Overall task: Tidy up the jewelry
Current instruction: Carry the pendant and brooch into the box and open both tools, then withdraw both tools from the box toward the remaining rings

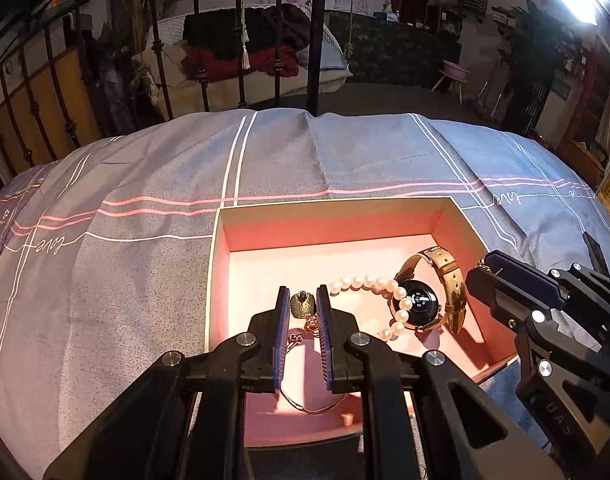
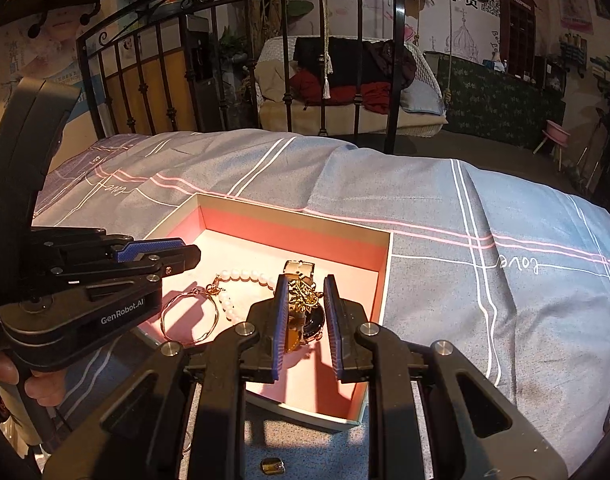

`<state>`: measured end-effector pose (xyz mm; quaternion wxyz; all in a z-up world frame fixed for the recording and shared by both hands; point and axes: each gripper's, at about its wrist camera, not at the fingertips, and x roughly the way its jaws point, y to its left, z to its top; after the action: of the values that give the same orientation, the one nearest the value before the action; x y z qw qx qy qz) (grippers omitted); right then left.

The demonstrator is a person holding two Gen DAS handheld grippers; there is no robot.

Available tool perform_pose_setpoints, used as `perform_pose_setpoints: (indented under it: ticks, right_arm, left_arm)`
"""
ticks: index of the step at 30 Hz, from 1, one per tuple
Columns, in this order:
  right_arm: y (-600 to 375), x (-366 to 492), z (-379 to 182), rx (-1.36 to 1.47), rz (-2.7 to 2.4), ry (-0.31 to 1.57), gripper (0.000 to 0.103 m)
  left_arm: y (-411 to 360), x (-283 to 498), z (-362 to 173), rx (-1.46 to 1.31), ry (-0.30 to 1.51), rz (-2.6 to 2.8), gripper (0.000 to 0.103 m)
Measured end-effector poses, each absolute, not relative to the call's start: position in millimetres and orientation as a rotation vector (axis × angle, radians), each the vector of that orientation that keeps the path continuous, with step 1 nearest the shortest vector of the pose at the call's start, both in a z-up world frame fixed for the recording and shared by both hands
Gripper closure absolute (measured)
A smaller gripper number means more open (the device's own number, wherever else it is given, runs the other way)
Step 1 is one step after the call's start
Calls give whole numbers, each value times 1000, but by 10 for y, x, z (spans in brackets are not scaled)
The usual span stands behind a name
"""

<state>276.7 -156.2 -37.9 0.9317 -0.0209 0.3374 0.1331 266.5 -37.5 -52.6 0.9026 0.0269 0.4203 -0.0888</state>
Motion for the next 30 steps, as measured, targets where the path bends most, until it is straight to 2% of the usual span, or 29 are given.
perform_pose_setpoints:
  ticks: [9, 10, 11, 12, 13, 20, 30]
  right_arm:
    - [-1539, 2774, -427, -43, 278, 704, 84]
    - [-1537, 2761, -421, -46, 271, 700, 77]
    - [-1540, 2748, -407, -47, 264, 691, 70]
    - [-1545, 2723, -387, -44, 260, 677, 56]
    - [-1551, 2696, -366, -43, 256, 665, 52]
    - [-1667, 2355, -240, -18, 263, 627, 52]
    - [-1820, 1758, -678, -1, 272, 748, 52]
  left_arm:
    - [-356, 2675, -506, 50, 871, -173, 88]
    - [-340, 2669, -491, 41, 870, -174, 81]
    - [-326, 2659, -469, 35, 866, -171, 69]
    - [-313, 2638, -438, 30, 855, -164, 62]
    - [-292, 2610, -398, 24, 839, -157, 54]
    - [-162, 2200, -179, -17, 782, -188, 42]
    - [-204, 1493, -639, 31, 893, -258, 41]
